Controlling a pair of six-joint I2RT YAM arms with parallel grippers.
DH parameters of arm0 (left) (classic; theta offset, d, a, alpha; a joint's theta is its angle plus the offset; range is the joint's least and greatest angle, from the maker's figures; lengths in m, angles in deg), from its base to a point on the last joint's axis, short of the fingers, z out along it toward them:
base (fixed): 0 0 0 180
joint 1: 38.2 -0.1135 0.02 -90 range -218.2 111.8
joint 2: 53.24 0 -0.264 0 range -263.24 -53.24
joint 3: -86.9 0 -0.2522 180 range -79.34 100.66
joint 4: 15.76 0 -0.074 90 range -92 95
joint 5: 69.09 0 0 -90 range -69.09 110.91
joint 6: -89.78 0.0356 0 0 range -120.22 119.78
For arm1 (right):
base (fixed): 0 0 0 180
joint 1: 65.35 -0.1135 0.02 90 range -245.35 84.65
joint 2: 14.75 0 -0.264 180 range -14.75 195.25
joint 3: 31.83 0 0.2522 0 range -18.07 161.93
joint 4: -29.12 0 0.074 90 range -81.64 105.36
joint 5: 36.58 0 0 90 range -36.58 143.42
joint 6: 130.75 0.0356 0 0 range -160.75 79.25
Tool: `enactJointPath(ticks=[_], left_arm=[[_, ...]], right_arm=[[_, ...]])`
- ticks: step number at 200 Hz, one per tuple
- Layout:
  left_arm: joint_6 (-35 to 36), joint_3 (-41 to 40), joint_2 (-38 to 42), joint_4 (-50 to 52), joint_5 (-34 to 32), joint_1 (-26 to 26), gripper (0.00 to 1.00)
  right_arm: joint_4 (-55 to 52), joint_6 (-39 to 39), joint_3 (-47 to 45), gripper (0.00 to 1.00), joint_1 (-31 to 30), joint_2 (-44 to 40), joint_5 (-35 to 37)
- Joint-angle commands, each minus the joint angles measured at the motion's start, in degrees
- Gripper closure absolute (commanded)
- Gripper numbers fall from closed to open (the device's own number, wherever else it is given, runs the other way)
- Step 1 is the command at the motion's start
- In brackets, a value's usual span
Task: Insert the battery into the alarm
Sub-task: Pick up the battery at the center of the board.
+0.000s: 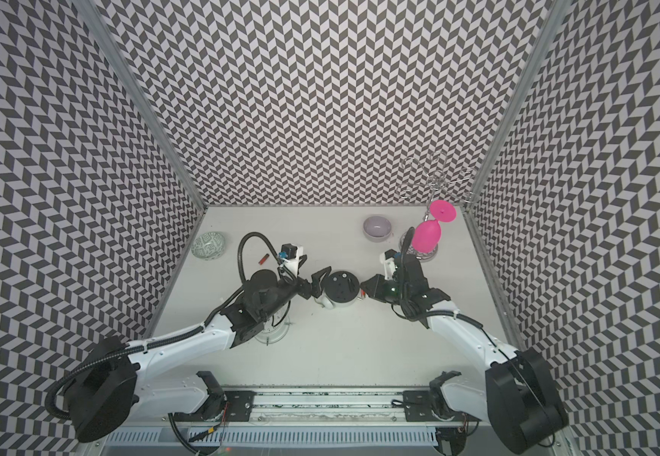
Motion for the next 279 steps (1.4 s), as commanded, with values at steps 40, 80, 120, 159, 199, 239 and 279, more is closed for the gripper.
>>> enactJointPath(ticks=[40,80,120,159,199,239,279], left_arm=[[43.5,-6.9,3.2,-21.4,8.6,5.3,0.07],[67.5,-7.6,2.9,-18.4,6.3,11.1,0.21],[86.2,-6.3,-2.6,-21.1,-0.5,16.6,0.25],[93.9,-5.3,-5.7,-22.6,-1.0,17.8,0.31],[98.0,-4.8,-9.5,-28.3,-2.4,18.0,0.40],[98.6,-3.9,-12.1,-29.6,-1.5,19.1,0.49],[98.4,-3.0,-15.4,-32.0,-2.3,19.9,0.58]], right_arm=[[24.6,18.1,-5.3,0.91,3.9,-1.7,-26.4],[24.0,19.8,-5.6,0.91,4.5,-2.6,-31.2],[24.3,20.4,-6.3,0.92,4.6,-2.8,-32.5],[25.3,20.9,-6.6,0.93,4.6,-2.4,-33.2],[26.3,21.3,-6.8,0.94,4.6,-2.1,-34.0],[26.5,21.3,-7.0,0.94,4.6,-2.0,-34.6],[26.5,20.9,-6.9,0.94,4.6,-1.7,-34.7]])
